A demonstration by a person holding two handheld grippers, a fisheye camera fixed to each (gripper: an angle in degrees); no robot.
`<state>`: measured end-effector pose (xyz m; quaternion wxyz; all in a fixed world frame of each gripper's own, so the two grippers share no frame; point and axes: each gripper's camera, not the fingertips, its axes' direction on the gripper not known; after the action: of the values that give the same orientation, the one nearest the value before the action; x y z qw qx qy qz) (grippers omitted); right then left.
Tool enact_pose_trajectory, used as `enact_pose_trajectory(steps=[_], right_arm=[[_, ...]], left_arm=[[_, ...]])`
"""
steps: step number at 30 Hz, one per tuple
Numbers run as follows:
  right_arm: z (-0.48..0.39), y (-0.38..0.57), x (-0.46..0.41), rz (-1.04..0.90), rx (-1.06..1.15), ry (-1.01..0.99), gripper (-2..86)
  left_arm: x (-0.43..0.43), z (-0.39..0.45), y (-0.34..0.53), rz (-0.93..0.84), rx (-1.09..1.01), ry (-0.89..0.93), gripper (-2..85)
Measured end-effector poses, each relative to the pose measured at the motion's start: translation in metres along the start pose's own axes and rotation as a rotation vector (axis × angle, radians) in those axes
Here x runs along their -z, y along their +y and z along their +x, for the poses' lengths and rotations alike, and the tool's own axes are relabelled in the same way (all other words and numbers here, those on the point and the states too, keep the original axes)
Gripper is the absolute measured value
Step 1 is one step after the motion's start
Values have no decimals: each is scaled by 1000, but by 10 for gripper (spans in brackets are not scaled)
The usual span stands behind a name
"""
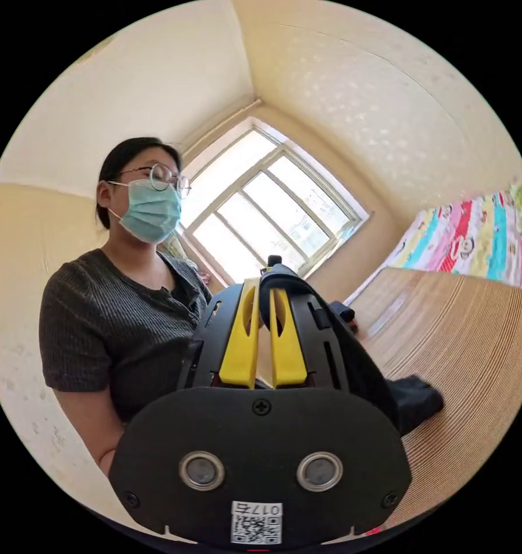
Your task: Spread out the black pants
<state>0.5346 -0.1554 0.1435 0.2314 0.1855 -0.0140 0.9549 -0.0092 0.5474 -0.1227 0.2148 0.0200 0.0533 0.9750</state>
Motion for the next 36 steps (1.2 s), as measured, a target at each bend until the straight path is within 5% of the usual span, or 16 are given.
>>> enact_pose_trajectory(steps=[3, 7, 12, 16, 21, 29, 36], right_arm=[[-35, -48, -3, 3, 131, 66, 9], [19, -82, -3, 1, 21, 277, 9], [181, -67, -5, -55, -224, 446, 9], [287, -14, -20, -104, -386, 455, 10], [322, 121, -63, -320, -549, 516, 15], [328, 429, -76, -488, -1175, 592, 63], [368, 428, -32, -315, -1172, 573, 131]], left_arm=[[-1, 42, -55, 24, -116, 9, 23], [-7, 25, -108, 43, -31, -82, 26], [-46, -114, -150, -86, 167, -360, 26], [-60, -225, -133, -116, 342, -392, 28], [-102, -283, -23, -378, 472, -564, 41], [-133, -295, 252, -495, 955, -439, 59], [-107, -318, 255, -294, 973, -381, 149]])
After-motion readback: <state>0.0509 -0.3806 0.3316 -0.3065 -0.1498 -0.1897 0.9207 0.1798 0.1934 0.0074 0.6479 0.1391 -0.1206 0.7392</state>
